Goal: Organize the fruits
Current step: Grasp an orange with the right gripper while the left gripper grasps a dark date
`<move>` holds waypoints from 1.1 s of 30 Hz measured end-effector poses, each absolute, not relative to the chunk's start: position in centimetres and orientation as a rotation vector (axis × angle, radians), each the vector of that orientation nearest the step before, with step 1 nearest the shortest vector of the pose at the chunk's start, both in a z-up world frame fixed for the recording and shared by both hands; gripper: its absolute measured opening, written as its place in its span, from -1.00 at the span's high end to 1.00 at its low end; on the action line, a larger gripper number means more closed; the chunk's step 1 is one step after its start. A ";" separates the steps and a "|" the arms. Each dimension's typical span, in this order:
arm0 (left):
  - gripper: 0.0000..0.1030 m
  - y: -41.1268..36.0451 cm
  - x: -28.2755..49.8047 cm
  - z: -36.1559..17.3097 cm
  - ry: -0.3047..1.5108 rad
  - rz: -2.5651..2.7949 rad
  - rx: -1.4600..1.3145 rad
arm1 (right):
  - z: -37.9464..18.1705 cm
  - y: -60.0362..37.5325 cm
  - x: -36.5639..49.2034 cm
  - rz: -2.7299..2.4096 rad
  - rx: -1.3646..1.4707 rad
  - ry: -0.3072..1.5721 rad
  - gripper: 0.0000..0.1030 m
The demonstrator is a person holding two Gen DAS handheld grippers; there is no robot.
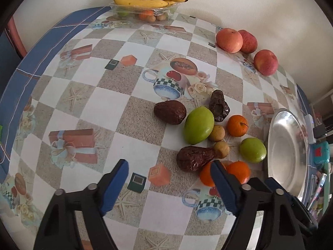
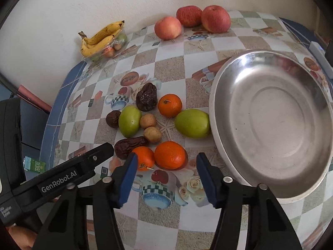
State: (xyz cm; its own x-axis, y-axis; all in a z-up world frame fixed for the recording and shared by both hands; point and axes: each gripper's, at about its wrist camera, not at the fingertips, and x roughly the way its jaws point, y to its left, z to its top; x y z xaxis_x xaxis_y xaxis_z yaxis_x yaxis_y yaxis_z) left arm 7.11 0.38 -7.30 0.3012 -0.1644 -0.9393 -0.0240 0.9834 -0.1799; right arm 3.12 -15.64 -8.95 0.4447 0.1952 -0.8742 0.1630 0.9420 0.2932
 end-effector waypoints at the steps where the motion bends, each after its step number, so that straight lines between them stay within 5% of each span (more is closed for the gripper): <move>1: -0.54 0.4 7.2 -7.5 1.269 -0.095 -0.179 | -9.3 -15.7 3.4 0.016 0.373 1.124 -0.09; 8: -0.51 0.0 8.1 -8.3 1.278 -0.138 -0.230 | -11.0 -15.2 4.6 0.007 0.376 1.179 0.08; 13: -0.29 -0.5 8.5 -9.0 1.300 -0.165 -0.247 | -11.3 -14.8 5.2 -0.014 0.337 1.178 0.20; 28: 0.18 0.3 9.1 -11.1 1.357 -0.212 -0.406 | -11.6 -15.3 4.9 -0.020 0.384 1.179 0.24; 33: 0.21 0.5 9.0 -11.1 1.362 -0.215 -0.418 | -11.6 -15.3 4.9 -0.021 0.393 1.179 0.24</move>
State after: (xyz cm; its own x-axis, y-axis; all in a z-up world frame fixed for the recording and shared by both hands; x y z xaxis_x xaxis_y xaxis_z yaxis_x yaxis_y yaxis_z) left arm 8.95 0.54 -11.09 0.2029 -0.3867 -0.8996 -0.0912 0.9072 -0.4106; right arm 4.88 -15.32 -11.57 0.3902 0.1874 -0.9015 0.2192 0.9320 0.2886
